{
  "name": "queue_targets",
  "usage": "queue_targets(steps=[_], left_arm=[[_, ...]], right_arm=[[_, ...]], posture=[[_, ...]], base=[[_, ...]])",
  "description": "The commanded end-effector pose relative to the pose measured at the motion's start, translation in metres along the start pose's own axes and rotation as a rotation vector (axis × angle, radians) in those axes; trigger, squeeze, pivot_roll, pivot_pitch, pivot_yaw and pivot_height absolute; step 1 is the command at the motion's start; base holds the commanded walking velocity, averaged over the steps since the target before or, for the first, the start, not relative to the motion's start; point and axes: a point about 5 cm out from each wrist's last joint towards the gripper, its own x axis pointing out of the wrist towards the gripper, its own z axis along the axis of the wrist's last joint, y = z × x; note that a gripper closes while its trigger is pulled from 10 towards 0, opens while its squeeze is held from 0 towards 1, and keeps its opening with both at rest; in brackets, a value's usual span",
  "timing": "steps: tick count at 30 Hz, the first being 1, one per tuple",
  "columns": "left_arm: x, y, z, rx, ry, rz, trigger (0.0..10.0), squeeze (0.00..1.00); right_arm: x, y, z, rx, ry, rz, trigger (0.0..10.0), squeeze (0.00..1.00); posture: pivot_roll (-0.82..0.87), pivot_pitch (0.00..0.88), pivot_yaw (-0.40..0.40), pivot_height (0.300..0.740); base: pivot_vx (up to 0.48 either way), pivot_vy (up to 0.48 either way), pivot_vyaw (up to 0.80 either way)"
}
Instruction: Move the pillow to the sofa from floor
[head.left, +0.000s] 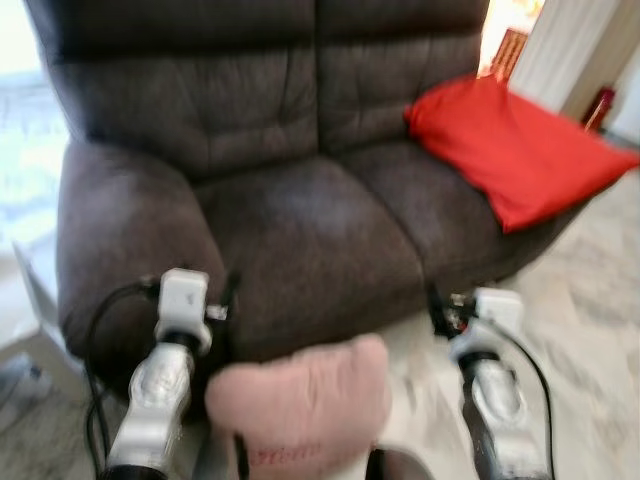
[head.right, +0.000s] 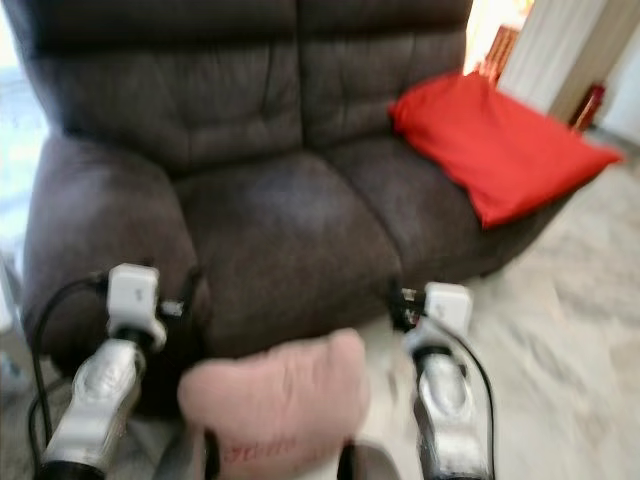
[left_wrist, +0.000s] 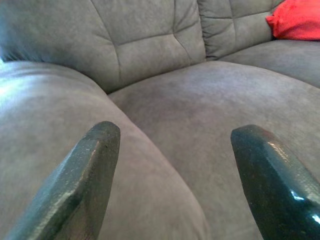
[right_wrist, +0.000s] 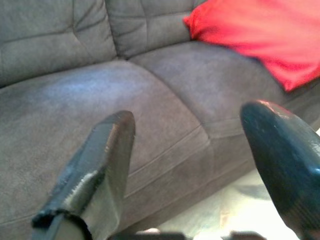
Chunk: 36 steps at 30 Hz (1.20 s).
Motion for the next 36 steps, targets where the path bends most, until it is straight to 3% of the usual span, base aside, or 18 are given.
queue_targets(steps=[1, 32, 36], left_arm=[[0.0004, -0.008, 0.0004, -0.011, -0.005, -0.023, 10.0, 0.0], [-0.0037, -0.0066, -0.0029, -0.025, 0.019, -0.014, 10.0, 0.0], [-0.0034, -0.0069, -0.0028, -0.028, 0.018, -0.016, 10.0, 0.0]], right_arm=[[-0.0015, -0.0092, 0.0, -0.002, 0.005, -0.027, 10.0, 0.0], [-0.0066, -0.0036, -0.0073, -0.029, 0.058, 0.041, 10.0, 0.0], [-0.0055, -0.0022, -0.0047, -0.011, 0.045, 0.045, 10.0, 0.0]], posture=[[0.03, 0.0, -0.054, 0.575], [0.03, 0.0, -0.058, 0.575], [0.03, 0.0, -0.056, 0.555]], base=[[0.0, 0.0, 0.0], [0.0, 0.0, 0.0], [0.0, 0.0, 0.0]])
